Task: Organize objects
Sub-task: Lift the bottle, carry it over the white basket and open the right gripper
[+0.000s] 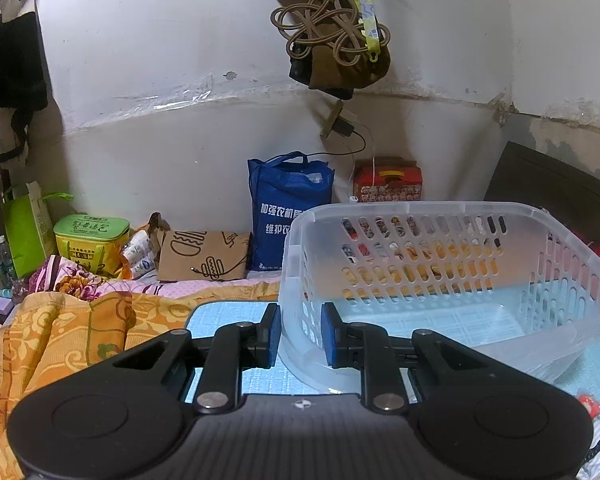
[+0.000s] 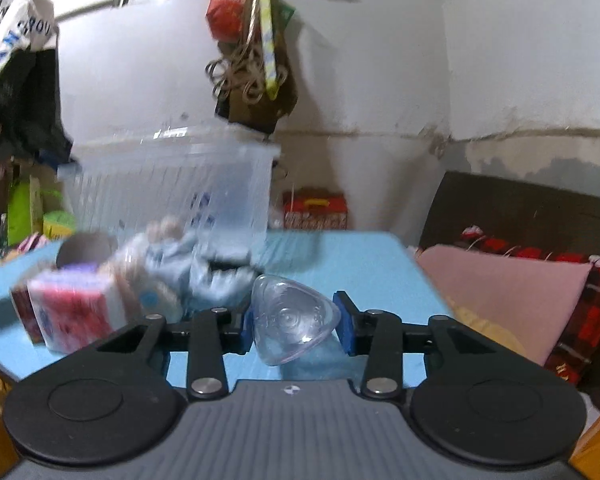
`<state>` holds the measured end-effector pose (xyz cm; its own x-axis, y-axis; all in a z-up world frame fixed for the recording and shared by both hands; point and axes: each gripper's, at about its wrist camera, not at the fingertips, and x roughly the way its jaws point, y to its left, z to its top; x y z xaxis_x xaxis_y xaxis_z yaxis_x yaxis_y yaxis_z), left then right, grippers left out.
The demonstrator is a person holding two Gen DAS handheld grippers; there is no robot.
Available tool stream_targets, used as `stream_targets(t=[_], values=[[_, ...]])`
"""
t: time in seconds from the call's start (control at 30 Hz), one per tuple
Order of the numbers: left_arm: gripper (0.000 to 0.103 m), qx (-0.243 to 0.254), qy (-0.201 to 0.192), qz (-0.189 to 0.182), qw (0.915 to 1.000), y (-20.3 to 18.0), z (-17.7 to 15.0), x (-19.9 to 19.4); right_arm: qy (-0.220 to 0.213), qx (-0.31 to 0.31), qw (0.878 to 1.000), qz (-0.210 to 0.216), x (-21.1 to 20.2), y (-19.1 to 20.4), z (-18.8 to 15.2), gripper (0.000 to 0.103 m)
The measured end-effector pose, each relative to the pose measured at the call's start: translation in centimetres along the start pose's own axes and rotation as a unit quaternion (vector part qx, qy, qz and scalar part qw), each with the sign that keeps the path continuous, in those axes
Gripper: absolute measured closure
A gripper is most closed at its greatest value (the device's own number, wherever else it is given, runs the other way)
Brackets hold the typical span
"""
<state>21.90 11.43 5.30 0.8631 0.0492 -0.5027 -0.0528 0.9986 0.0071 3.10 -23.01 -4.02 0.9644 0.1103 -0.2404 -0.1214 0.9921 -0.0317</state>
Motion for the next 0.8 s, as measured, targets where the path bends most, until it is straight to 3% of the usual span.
stream_targets(t=[0.23,0.47,0.57,0.7,0.8], values=[[0.078,-0.001,0.002,-0.003,1.0,0.3,0.1,0.0,-0.035,0.007,0.999,0.019,-0.6,-0.2,4.0,0.06],[0.079,0.002,0.003,-0.003,1.0,0.4,0.2,0.0,-0.085,-0.026,0.994,0.063,2.4,3.2,11.3,0.06],[0.079,-0.005,0.006,-0.006,1.0,0.5,0.1,0.0,-0.068,-0.05,0.992,0.093,5.6,5.4,13.5,0.06],[0.079,-0.011,0.006,-0.008,0.9999,0.6,0.0,0.0,-0.004,-0.067,0.991,0.117,11.1,7.8,15.1,0.06],[0.079,-0.008,0.005,-0.007,0.9999,0.6,0.0,0.0,0.026,-0.067,0.992,0.108,13.8,8.4,14.9,0.06]])
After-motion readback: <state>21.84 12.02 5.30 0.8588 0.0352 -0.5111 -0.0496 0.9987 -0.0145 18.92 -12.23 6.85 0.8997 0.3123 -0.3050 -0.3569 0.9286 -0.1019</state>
